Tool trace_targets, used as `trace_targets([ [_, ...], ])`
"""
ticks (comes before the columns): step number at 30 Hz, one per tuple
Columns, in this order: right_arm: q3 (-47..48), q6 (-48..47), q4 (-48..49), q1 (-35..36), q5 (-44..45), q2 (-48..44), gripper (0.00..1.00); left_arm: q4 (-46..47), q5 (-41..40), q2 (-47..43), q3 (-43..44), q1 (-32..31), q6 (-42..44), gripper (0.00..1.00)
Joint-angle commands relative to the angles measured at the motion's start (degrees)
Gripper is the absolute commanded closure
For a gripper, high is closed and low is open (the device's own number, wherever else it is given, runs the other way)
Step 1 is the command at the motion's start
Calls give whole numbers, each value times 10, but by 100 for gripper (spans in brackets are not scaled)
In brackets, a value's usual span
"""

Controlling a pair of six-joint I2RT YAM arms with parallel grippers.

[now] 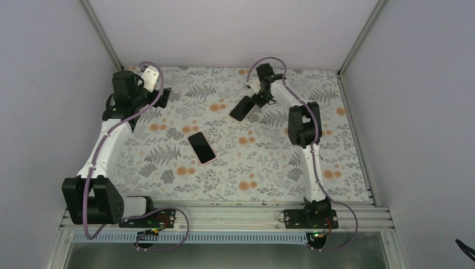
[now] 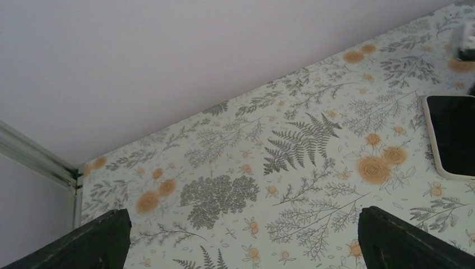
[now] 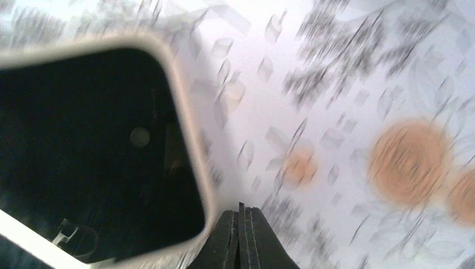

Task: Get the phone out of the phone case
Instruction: Adjust the phone at the center of the board.

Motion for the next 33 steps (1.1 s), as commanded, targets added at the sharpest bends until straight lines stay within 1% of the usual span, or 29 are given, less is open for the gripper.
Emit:
trace_targets([
  [1, 140, -4, -45, 9, 21, 95, 97, 14, 20, 18, -4, 3, -1, 0],
  [3, 184, -4, -64, 9, 1, 123, 97, 14, 21, 24, -5, 3, 0, 0],
  [4, 184, -3, -61, 9, -6, 127, 97, 13, 20, 24, -7, 3, 1, 0],
  [7, 142, -7, -32, 12, -44, 115, 97, 18, 14, 19, -18, 3, 10, 0],
  [9, 89, -12, 14, 14, -61, 93, 97, 24, 12, 17, -24, 3, 12, 0],
  [11, 65, -17, 39, 16, -81, 83, 96, 26, 14, 21, -27, 3, 11, 0],
  [16, 97, -35, -10, 30, -188, 91, 96, 21, 20, 25, -25, 3, 6, 0],
  [20, 59, -78, -44, 65, -227, 69, 97, 19, 15, 15, -28, 3, 10, 0],
  [22, 53, -103, -89, 84, -246, 67, 97, 16, 15, 10, -29, 3, 10, 0],
  [24, 21, -117, -98, 101, -257, 50, 96, 13, 16, 5, -33, 3, 11, 0],
  [25, -4, -117, -81, 107, -260, 35, 96, 14, 17, 2, -35, 3, 11, 0],
  [28, -64, -79, 2, 119, -222, -15, 96, 18, 14, -6, -43, 3, 10, 0],
  [30, -101, -45, 81, 118, -201, -56, 96, 19, 9, -7, -46, 4, 9, 0],
  [31, -119, -43, 102, 119, -202, -75, 96, 19, 8, -7, -46, 4, 9, 0],
  [33, -111, -46, 92, 127, -205, -82, 97, 20, 6, -7, -48, 4, 8, 0],
])
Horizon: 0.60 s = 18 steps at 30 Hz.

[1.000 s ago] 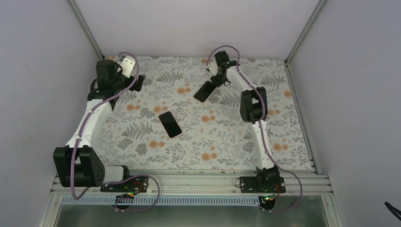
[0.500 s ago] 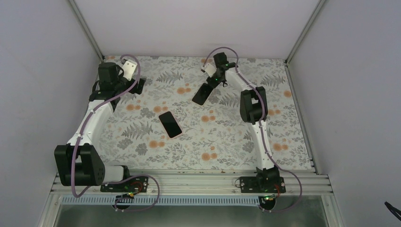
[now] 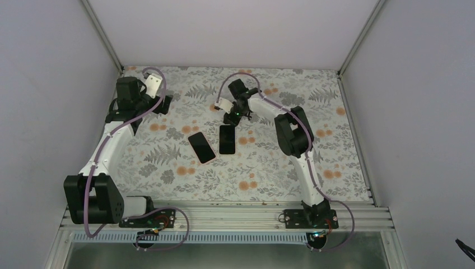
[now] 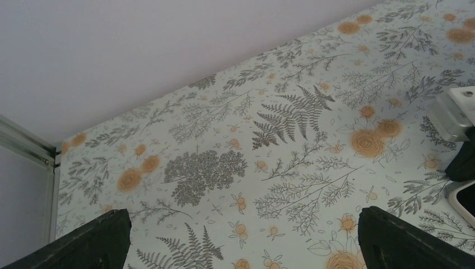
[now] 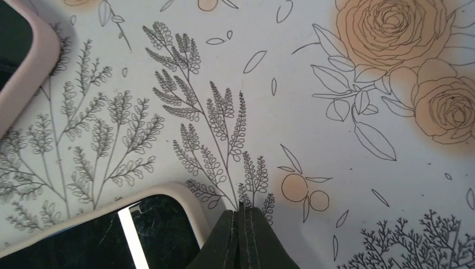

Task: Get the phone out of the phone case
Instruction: Adjust the phone at the center of the board.

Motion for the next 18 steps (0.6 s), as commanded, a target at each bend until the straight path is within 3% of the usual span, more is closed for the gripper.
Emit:
trace_targets([
  [1, 22, 16, 14, 3, 1, -27, 97, 16, -1, -14, -8, 4, 5, 0],
  [6, 99, -6, -71, 37, -6, 24, 97, 18, -6, -17, -12, 4, 0, 0],
  [18, -42, -3, -55, 93, 6, -57, 97, 16, -6, -27, -22, 5, 6, 0],
])
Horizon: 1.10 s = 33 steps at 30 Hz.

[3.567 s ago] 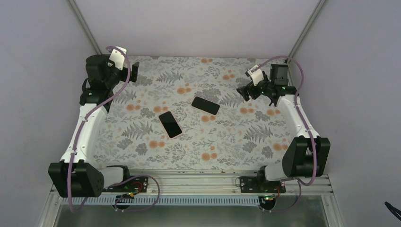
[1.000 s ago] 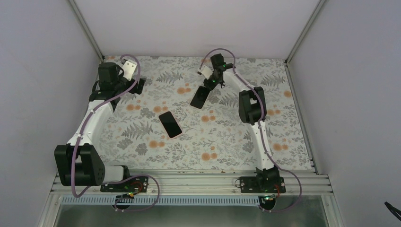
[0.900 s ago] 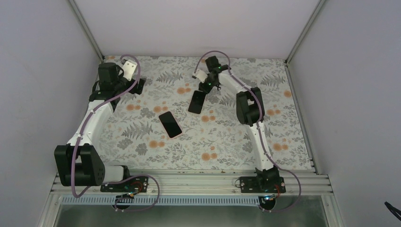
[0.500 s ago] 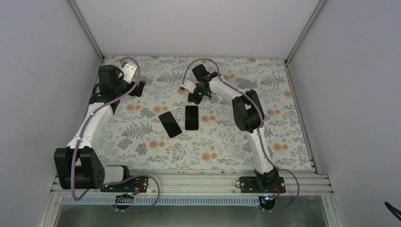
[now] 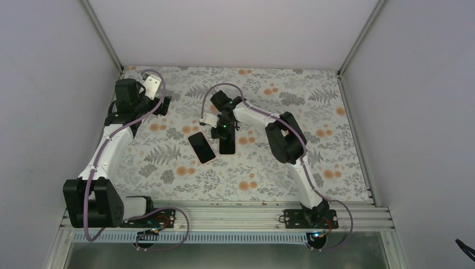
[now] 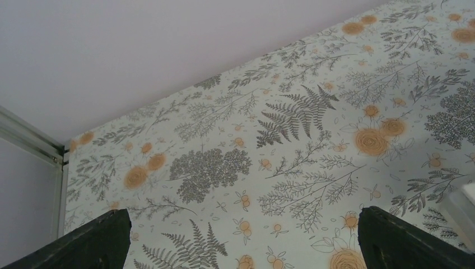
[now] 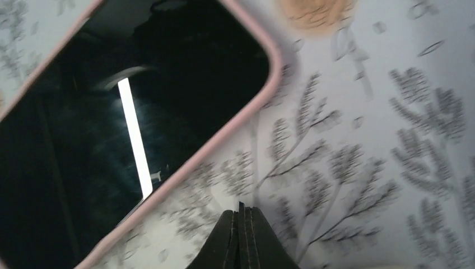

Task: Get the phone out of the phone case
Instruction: Adjust the phone at the center of the board.

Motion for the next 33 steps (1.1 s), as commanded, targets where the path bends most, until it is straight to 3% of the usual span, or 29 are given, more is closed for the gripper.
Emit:
trace_targets([
  [1, -46, -1, -15, 3, 13, -53, 96, 9, 3, -9, -6, 3, 3, 0],
  [8, -149, -12, -47, 8, 28, -116, 96, 8, 3, -18, -20, 3, 6, 0],
  [16, -285, 10, -3, -21, 134, -212, 96, 11, 14, -15, -29, 4, 7, 0],
  [19, -302, 2, 9, -42, 134, -239, 96, 11, 19, -16, -29, 4, 8, 0],
  [20, -309, -5, 12, -44, 124, -258, 92, 10, 18, -18, -30, 4, 9, 0],
  [21, -316, -12, 17, -45, 117, -277, 81, 10, 18, -19, -31, 4, 11, 0],
  [25, -321, -34, 18, -47, 113, -330, 25, 7, 22, -31, -38, 4, 19, 0],
  [26, -325, -45, 21, -49, 110, -342, 4, 6, 26, -34, -38, 5, 21, 0],
  [33, -333, -193, 77, -81, 91, -354, 0, -4, 48, -31, -28, 5, 24, 0],
])
